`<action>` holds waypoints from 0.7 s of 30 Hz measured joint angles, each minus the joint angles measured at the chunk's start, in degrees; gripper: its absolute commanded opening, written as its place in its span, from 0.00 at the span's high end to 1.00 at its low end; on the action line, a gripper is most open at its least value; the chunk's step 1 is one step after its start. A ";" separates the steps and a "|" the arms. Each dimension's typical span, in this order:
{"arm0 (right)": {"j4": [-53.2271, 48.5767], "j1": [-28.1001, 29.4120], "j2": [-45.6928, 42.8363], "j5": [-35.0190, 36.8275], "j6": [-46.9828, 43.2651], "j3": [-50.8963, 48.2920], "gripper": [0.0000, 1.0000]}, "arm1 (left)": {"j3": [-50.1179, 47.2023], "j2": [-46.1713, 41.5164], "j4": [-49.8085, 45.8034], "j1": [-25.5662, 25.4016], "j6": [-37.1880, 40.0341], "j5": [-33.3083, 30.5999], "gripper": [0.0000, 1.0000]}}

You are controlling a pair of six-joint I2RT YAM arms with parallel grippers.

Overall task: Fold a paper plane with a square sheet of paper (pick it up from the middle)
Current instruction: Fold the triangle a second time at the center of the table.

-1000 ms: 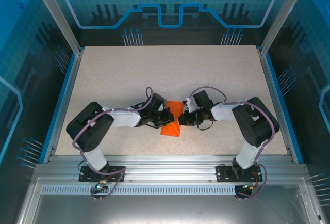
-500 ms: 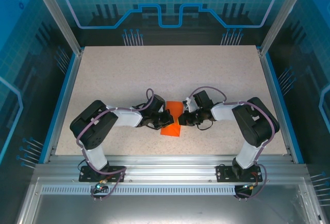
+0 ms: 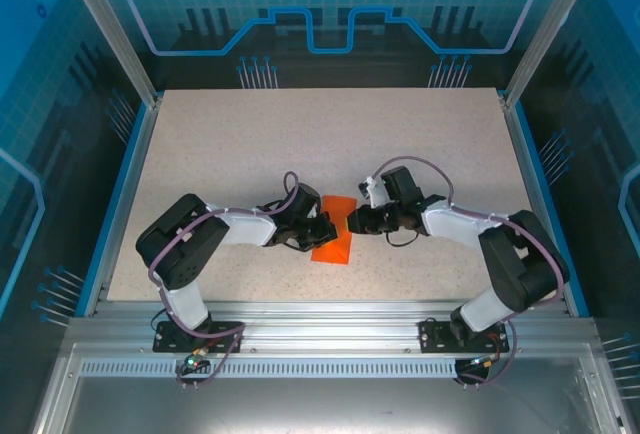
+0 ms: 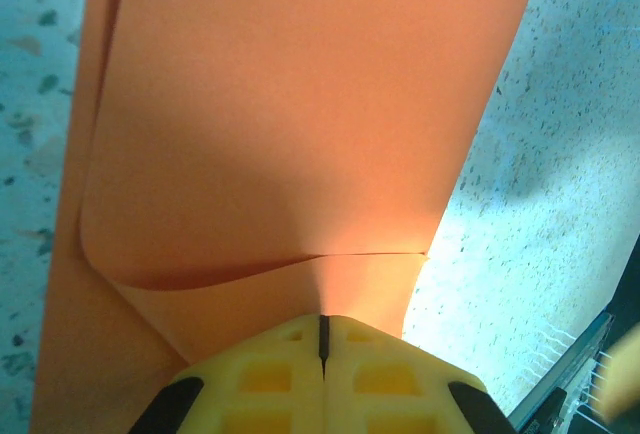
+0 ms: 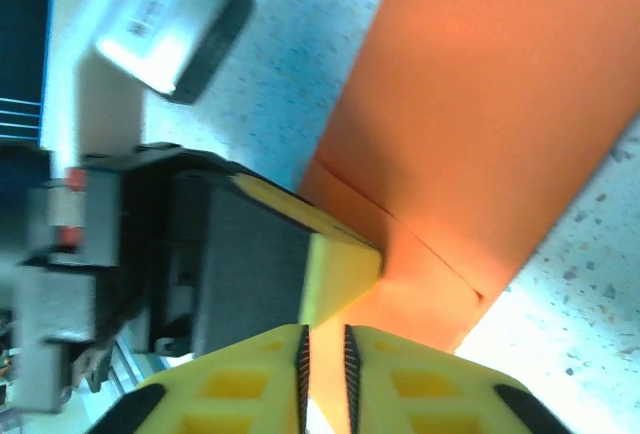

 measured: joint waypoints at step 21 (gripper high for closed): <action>0.79 9.33 8.85 -2.19 4.39 -1.05 0.90 | 0.00 0.00 -0.02 0.00 0.02 0.00 1.00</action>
